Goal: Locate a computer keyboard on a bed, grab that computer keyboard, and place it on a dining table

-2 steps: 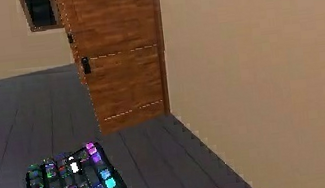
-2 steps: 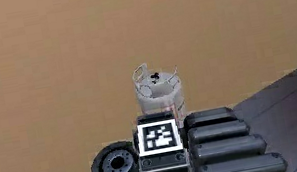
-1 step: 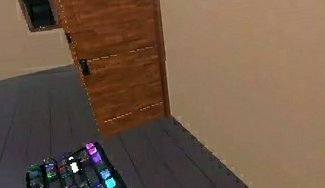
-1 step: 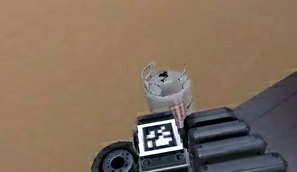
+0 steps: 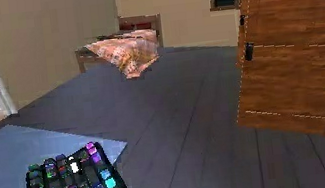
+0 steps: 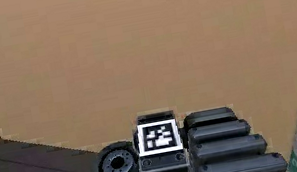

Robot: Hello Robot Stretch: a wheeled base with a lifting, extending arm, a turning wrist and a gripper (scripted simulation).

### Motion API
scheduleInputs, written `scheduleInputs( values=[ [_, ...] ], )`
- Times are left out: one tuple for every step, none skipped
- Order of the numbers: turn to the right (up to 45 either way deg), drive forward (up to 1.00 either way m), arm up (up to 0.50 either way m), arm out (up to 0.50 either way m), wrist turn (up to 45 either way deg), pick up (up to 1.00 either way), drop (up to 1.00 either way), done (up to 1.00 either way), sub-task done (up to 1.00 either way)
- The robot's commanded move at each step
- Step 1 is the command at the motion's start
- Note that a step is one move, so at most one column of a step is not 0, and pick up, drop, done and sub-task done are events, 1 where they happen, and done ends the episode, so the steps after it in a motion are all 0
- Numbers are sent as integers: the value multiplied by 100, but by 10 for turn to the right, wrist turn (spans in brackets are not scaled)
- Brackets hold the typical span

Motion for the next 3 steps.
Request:
scheduleInputs(
  values=[
    [-450, 0, 0, 0, 0, 0, 0, 0, 0],
    [-450, 0, 0, 0, 0, 0, 0, 0, 0],
    [-60, 0, 0, 0, 0, 0, 0, 0, 0]
  ],
)
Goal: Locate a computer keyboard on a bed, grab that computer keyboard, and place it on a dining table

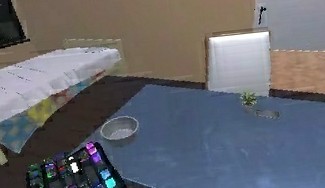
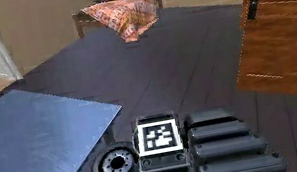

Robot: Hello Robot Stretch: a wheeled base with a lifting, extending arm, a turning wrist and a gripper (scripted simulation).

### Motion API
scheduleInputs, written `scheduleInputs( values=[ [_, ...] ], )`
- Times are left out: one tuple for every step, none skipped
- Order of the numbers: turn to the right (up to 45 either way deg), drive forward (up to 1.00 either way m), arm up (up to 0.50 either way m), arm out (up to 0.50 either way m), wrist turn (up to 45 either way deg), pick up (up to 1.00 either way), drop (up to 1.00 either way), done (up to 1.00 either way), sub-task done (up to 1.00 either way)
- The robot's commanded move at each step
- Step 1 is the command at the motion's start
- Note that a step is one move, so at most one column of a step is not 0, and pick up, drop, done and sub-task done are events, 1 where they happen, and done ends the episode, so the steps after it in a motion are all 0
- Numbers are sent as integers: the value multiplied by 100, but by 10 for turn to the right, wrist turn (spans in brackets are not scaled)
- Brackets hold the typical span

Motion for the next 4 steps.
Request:
scheduleInputs(
  values=[
    [450, 0, 0, 0, 0, 0, 0, 0, 0],
    [450, 0, 0, 0, 0, 0, 0, 0, 0],
    [450, 0, 0, 0, 0, 0, 0, 0, 0],
    [90, 0, 0, 0, 0, 0, 0, 0, 0]
  ],
)
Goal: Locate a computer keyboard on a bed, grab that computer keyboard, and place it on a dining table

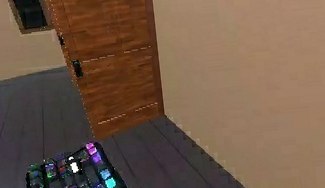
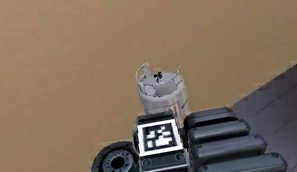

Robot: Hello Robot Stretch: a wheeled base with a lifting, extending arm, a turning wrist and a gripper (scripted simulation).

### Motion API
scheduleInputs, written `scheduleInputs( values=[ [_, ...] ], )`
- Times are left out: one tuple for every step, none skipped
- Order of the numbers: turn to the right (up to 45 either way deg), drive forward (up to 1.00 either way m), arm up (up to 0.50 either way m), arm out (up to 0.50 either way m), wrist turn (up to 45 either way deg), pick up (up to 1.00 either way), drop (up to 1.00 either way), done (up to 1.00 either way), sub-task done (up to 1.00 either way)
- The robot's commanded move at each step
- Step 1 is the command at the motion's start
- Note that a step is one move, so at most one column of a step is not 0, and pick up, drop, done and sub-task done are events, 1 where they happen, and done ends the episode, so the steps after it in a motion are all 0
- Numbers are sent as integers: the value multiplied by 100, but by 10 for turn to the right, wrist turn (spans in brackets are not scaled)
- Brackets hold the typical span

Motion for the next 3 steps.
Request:
scheduleInputs(
  values=[
    [30, 0, 0, 0, 0, 0, 0, 0, 0],
    [-450, 0, 0, 0, 0, 0, 0, 0, 0],
    [-450, 0, 0, 0, 0, 0, 0, 0, 0]
  ],
)
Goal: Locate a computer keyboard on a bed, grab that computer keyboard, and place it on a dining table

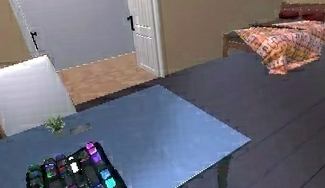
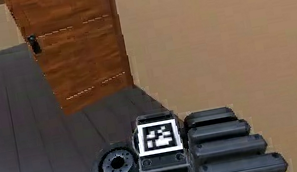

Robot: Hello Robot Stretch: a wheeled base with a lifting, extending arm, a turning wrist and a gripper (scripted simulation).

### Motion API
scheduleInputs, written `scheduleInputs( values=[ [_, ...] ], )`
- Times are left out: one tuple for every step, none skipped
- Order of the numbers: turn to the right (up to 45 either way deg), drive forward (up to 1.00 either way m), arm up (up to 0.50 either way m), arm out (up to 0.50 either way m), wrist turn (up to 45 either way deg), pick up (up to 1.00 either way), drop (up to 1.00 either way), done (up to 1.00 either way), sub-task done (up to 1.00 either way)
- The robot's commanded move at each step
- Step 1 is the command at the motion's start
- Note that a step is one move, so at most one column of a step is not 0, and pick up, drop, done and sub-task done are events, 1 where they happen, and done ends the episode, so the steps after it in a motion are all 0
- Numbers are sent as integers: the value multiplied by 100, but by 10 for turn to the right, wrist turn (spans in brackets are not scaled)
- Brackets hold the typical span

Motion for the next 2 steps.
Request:
scheduleInputs(
  values=[
    [-450, 0, 0, 0, 0, 0, 0, 0, 0],
    [-90, 0, 0, 0, 0, 0, 0, 0, 0]
  ],
)
